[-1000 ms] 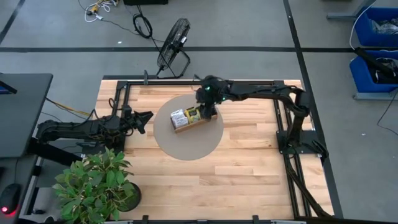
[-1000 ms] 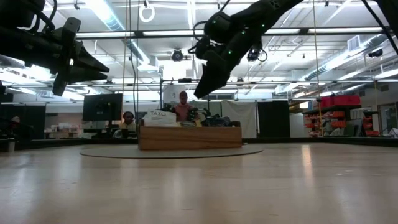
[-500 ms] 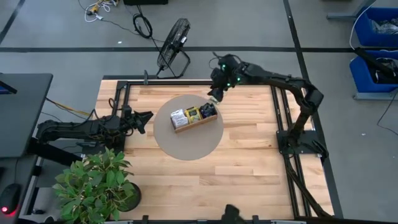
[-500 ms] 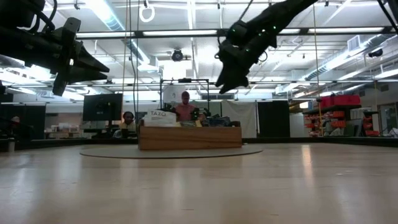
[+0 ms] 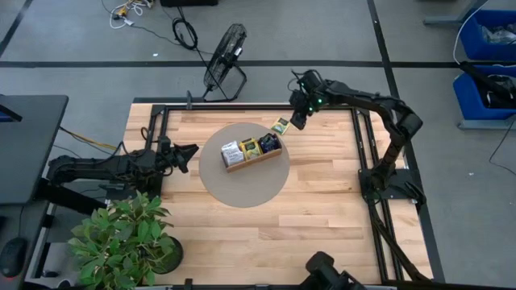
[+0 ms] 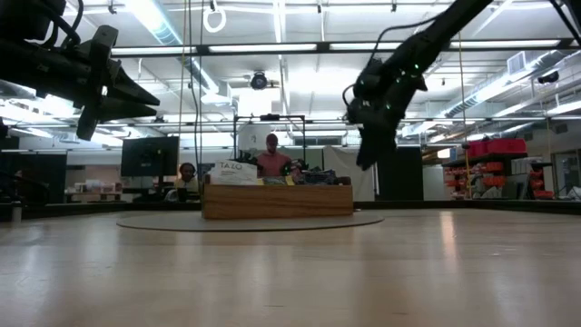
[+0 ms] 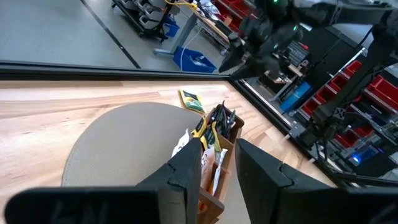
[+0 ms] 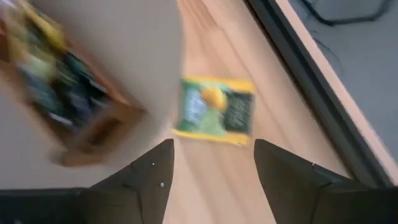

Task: Pick & Place Tea
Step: Put the yellow tea bag into the middle section of the wooden organizer

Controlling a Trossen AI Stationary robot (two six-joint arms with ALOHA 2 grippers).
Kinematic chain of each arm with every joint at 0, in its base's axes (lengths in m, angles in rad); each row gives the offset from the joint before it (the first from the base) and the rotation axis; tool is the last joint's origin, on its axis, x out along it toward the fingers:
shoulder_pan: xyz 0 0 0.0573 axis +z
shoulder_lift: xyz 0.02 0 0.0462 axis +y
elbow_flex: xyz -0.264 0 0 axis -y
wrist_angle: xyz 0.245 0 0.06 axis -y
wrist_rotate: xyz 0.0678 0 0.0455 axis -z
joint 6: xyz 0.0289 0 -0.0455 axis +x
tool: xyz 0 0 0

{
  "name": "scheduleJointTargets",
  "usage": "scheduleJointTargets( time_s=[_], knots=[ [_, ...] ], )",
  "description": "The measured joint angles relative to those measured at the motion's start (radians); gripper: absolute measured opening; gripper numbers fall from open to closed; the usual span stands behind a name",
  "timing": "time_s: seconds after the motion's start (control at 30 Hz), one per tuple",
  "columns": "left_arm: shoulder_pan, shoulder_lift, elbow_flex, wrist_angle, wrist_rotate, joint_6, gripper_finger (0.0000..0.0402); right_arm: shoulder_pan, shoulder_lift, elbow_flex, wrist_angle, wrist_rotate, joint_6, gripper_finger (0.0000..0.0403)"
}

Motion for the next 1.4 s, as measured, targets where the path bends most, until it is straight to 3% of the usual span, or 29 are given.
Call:
scheduleJointTargets(
  time_s=[0.33, 0.73, 0.97, 1.2, 1.4],
  knots=[
    [0.0, 0.0, 0.0, 0.0, -0.006, -0.038, 0.0103, 0.034, 0.021, -0.157, 0.239, 0.154, -0.106, 0.0231],
    [0.0, 0.0, 0.0, -0.001, -0.008, -0.066, 0.0103, 0.033, 0.121, -0.158, 0.292, 0.142, -0.109, 0.0231],
    [0.0, 0.0, 0.0, 0.0, -0.022, -0.068, 0.0103, 0.036, 0.197, -0.083, 0.314, 0.192, -0.097, 0.0231],
    [0.0, 0.0, 0.0, 0.0, -0.026, -0.093, 0.0103, 0.036, 0.285, 0.037, 0.176, 0.195, -0.121, 0.023],
    [0.0, 0.0, 0.0, 0.0, -0.03, -0.092, 0.0103, 0.036, 0.285, 0.039, 0.165, 0.183, -0.126, 0.0198]
  ],
)
